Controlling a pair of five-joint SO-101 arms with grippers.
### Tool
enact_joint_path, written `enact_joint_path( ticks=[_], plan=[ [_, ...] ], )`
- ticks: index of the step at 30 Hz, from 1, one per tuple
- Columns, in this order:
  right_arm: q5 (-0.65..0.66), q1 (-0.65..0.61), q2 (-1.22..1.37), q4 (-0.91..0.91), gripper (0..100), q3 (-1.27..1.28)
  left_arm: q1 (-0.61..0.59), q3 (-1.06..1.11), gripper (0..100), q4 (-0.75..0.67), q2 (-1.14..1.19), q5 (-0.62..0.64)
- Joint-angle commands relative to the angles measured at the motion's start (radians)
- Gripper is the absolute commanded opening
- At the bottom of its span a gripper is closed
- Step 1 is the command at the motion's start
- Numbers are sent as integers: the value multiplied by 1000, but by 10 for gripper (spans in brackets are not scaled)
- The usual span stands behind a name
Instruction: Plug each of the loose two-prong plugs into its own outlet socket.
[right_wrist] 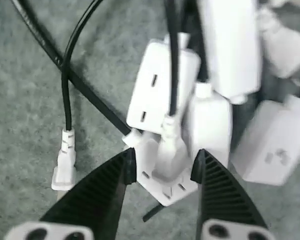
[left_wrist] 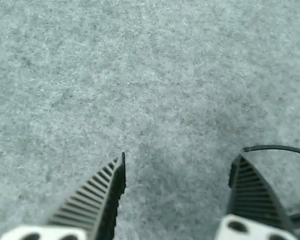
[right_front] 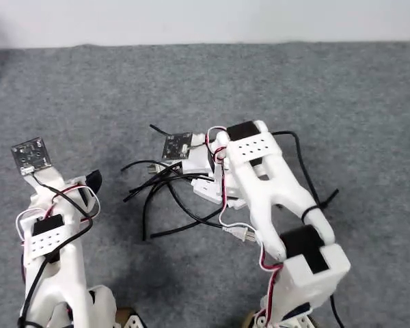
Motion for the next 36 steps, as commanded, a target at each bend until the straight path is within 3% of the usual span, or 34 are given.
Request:
enact_joint_path(
  ticks=[1,10,15,25,36],
  plan=[
    [58,8,22,-10,194,-61,2,-4,316,-38,-20,8],
    [63,77,81,-134,182,-61,2,-2,316,-40,-18,8],
    [64,91,113,-150,3,-61,17,4,316,-41,-18,5],
    [68,182,124,-191,9,-64,18,4,316,-41,-18,5],
    [66,274,-156,171,9,-236,23,5,316,-43,-18,3]
  ],
)
